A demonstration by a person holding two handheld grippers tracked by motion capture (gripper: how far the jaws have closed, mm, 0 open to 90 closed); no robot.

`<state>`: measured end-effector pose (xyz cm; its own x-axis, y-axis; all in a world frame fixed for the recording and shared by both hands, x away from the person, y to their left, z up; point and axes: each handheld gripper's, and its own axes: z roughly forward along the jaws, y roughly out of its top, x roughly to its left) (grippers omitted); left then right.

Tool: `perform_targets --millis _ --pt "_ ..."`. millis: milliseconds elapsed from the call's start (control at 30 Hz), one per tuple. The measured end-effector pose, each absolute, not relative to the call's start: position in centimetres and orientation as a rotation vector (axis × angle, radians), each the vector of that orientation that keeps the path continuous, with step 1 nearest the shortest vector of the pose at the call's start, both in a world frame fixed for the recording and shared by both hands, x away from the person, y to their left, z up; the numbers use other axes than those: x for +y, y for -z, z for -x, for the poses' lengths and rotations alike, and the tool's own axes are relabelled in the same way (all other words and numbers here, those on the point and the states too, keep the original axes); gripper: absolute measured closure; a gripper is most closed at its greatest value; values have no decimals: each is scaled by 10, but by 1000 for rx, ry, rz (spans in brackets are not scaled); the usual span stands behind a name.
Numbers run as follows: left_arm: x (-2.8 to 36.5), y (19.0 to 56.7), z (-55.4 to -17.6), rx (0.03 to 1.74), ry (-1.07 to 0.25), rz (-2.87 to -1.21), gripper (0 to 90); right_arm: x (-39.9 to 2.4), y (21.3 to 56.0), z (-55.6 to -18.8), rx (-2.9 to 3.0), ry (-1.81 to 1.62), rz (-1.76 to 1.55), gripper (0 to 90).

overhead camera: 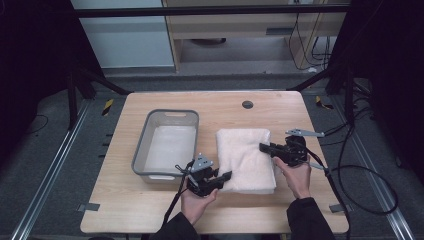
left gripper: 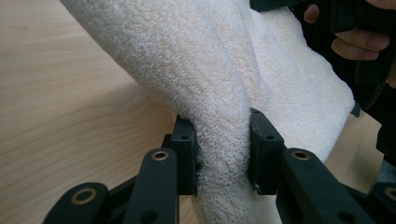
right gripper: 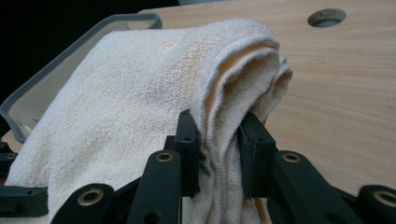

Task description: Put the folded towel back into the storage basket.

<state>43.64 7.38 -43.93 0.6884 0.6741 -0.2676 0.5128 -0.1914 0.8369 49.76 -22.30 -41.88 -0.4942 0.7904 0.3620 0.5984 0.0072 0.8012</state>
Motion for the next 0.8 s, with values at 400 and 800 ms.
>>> perform_targets --millis 400,800 --pt "82 410 -433 886 -252 -1852 676 -216 389 -489 2024 -1541 -1398 724" --pt "101 386 -431 869 -298 -1843 676 -199 366 -487 2006 -1565 -1351 724"
